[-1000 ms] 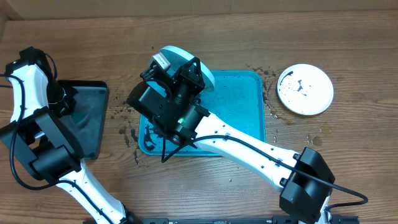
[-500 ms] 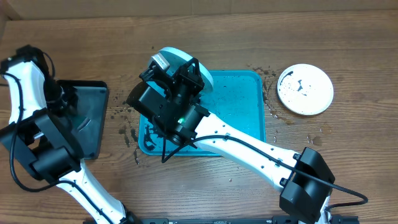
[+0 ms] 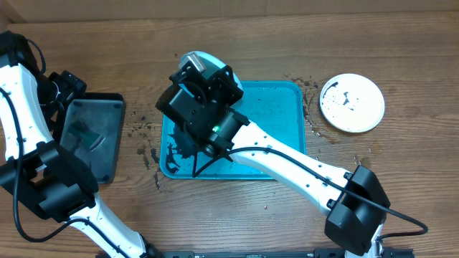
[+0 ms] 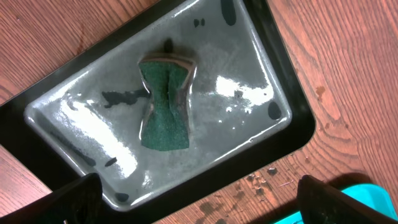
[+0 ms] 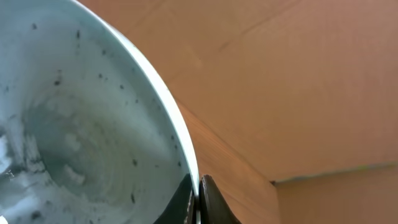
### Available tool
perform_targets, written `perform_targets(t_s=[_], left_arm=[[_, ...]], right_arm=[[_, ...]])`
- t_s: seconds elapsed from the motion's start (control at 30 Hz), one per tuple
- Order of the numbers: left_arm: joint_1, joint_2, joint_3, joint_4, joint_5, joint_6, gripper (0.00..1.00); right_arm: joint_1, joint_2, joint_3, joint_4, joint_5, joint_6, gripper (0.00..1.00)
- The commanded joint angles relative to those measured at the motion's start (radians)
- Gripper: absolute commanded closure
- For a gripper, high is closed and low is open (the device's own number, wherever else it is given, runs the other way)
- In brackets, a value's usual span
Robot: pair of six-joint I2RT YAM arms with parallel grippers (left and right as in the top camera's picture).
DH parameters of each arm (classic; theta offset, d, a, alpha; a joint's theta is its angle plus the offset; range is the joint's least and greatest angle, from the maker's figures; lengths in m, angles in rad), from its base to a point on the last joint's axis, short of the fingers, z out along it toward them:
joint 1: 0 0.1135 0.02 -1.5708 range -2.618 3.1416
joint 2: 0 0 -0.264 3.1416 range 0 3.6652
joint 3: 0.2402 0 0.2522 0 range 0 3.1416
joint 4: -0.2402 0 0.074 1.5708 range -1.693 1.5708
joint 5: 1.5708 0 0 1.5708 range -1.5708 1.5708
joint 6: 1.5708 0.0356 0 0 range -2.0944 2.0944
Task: Clean dirty plates on tray and stack at the side
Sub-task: 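Stack the light-blue plate onto the plate pile with the right gripper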
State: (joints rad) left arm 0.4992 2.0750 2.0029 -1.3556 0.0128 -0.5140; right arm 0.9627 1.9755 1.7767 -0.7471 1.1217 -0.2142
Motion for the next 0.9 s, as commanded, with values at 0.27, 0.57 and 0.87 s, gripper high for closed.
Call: perform_targets(t_s=[0.27,0.57,0.87], left_arm=[[-0.003,-0.015,0.013,-0.001,0.007,0.012,0.0],[-0.004,-0.015,0.013,0.006,0.007,0.012,0.0],[-0.005,-0.015,0.013,0.006,0.006,0.012,0.0]], right_arm=[[-0.156,-0.113,0.053,-0.194,-0.409,0.319,0.97],[-0.854,-0.223,0.097,-0.571,-0.993,0.568,0.96],[-1.236,-0.195,-0.241,-0.38,-1.124,0.586,0.96]])
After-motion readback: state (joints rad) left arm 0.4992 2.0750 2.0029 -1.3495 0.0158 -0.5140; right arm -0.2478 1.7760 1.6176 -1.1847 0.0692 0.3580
